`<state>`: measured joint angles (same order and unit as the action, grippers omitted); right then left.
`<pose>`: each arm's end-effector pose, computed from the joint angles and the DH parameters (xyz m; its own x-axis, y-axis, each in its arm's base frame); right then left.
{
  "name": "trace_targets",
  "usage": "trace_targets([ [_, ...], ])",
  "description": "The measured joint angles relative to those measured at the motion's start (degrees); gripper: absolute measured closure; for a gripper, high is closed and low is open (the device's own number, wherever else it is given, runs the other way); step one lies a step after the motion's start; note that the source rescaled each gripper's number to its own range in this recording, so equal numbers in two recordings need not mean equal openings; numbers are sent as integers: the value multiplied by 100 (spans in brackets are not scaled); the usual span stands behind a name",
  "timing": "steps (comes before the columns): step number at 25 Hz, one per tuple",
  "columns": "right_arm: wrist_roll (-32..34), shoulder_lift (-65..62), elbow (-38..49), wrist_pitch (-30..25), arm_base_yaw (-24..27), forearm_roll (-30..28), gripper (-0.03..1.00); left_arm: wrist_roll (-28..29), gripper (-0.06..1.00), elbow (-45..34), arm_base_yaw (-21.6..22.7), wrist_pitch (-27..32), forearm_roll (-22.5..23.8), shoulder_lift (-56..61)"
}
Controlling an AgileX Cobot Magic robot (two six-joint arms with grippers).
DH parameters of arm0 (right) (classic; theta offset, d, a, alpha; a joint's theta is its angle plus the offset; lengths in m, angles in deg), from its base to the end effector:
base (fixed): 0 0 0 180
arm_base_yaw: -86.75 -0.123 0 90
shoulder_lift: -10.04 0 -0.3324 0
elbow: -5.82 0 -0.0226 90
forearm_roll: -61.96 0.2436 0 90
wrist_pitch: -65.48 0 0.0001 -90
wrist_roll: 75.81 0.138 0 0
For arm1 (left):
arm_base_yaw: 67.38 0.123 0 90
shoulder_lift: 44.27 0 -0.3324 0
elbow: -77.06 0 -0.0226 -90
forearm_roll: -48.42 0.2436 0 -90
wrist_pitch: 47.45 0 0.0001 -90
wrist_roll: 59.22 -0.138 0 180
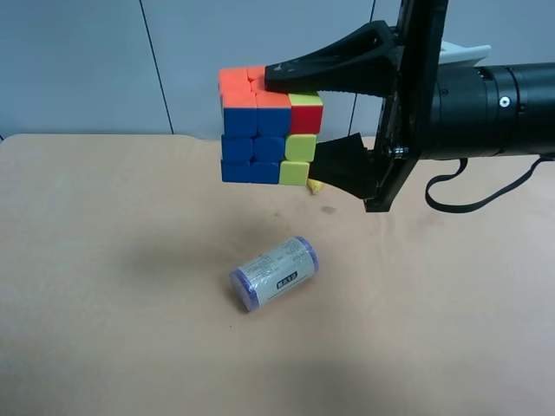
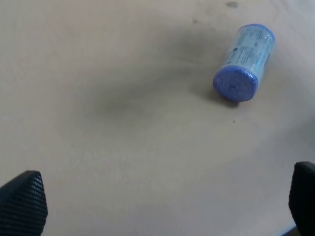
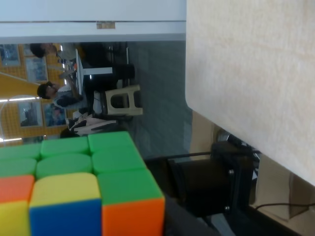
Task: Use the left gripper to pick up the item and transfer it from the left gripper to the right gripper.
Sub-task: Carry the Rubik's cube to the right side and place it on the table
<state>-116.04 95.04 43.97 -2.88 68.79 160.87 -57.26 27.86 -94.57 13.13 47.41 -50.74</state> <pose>0.1899 0.1948 0.3287 -0.9910 0.0763 -0.1096 -0.1027 0.0898 0.9907 -0.0171 0.0064 0.2554 -0.4131 0.1640 -0.8958 0.4518 0.8909 -0.0452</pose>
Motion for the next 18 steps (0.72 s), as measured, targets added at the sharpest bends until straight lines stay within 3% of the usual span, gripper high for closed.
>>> trace_targets([
  [7, -224, 0, 0, 0, 0, -28, 96, 0, -5, 0, 205, 0, -5, 0],
  [12, -369, 0, -83, 0, 0, -190, 96, 0, -5, 0, 1245, 0, -5, 0],
  [15, -334, 6, -473, 3, 0, -729, 96, 0, -5, 0, 1964, 0, -5, 0],
  [18, -39, 10, -1048, 240, 0, -1643, 96, 0, -5, 0, 2389, 0, -5, 0],
])
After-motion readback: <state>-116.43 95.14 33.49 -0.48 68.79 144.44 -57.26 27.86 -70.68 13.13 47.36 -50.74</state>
